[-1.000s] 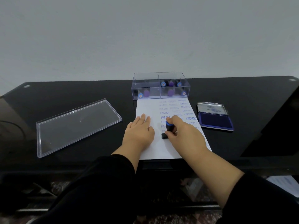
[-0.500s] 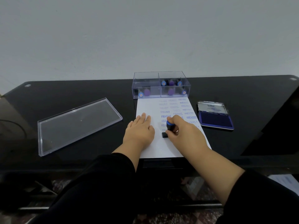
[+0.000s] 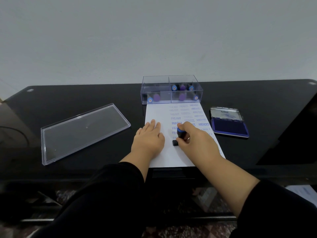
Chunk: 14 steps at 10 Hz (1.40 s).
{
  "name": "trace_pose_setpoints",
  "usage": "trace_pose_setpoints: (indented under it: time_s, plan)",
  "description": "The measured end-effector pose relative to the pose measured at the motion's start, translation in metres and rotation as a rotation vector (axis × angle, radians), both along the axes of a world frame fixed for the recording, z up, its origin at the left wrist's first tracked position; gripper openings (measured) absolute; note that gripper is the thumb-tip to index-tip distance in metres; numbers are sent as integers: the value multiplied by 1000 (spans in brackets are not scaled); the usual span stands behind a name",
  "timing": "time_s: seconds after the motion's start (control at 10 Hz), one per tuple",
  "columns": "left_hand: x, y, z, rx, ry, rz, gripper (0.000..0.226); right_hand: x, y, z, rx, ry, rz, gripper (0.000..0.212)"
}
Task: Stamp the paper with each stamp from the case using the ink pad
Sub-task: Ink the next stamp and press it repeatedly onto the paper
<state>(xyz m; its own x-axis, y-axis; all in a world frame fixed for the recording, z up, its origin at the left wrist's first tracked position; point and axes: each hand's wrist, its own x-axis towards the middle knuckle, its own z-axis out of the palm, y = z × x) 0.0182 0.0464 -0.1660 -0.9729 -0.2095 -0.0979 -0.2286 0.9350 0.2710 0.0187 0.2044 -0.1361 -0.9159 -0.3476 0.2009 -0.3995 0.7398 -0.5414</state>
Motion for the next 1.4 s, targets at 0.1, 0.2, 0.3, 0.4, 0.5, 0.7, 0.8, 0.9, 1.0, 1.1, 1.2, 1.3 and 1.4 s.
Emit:
trace_pose_setpoints:
  time_s: [0.1, 0.2, 0.3, 0.4, 0.5, 0.7, 0.8, 0.9, 1.0, 1.1, 1.2, 1.3, 1.4]
  plan:
    - [-1, 0, 0, 2, 2, 1, 52, 0, 0, 1, 14, 11, 2, 23]
    - [-1, 0, 0, -6, -4, -1, 52, 0, 0, 1, 29, 11, 9, 23]
    - [-1, -1, 0, -11, -2, 0, 52, 0, 1, 2, 52, 11, 31, 23]
    - [-1, -1, 0, -5, 2, -2, 52, 0, 5, 5, 21, 8, 29, 25]
    - [-2, 0, -1, 4, 17, -2, 52, -5, 12, 9, -112, 37, -37, 28]
    - [0, -2, -3, 9, 27, 2, 52, -13, 25, 12, -268, 7, -113, 32]
    - [0, -1, -2, 4, 35, 0, 52, -16, 27, 11, -295, 4, -126, 33]
    - [0, -1, -2, -2, 40, -2, 52, -18, 28, 10, -309, -1, -129, 33]
    - [0, 0, -2, 0, 44, -1, 52, -19, 28, 9, -311, -9, -126, 34]
    - [0, 1, -2, 0, 47, 6, 52, -21, 27, 9, -314, -10, -127, 35]
    - [2, 2, -2, -5, 38, 32, 53, -23, 27, 10, -324, -15, -133, 41]
    - [2, 4, -2, -14, 31, 45, 53, -26, 25, 12, -335, -13, -134, 45]
    - [2, 6, 0, -24, 19, 44, 53, -29, 22, 14, -371, -25, -126, 40]
